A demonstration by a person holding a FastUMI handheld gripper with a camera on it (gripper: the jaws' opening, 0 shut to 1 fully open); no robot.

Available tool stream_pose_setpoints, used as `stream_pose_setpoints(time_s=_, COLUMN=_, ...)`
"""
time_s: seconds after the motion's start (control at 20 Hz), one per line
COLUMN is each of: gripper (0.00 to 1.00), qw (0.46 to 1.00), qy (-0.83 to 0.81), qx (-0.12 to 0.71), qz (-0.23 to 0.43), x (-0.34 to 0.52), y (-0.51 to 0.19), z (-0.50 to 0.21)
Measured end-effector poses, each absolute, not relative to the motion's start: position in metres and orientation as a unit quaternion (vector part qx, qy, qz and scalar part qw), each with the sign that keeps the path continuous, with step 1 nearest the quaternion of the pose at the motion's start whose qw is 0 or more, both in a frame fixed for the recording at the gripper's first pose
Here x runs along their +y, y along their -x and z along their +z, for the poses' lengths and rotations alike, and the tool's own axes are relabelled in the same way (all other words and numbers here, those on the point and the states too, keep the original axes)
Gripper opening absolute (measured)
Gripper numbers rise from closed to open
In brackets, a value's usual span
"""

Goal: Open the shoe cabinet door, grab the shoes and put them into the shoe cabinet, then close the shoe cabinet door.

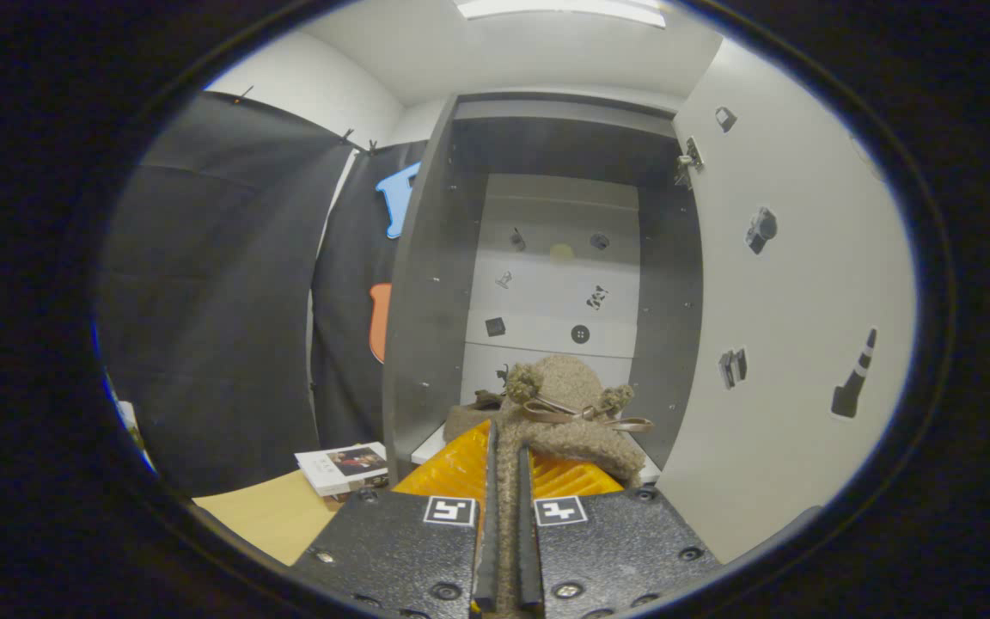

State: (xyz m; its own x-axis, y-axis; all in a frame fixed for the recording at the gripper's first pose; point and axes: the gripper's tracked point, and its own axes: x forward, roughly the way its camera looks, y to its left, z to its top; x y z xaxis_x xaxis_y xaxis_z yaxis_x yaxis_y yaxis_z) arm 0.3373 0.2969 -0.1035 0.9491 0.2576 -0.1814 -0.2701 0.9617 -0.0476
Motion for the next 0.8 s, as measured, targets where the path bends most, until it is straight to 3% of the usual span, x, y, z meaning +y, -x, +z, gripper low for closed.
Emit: stream_pose_setpoints(time_s=0.8, gripper=0.14, qw=0.985, qy=0.065, qx=0.146, qz=0.068, x=0.266, y=-0.581, z=-0.189)
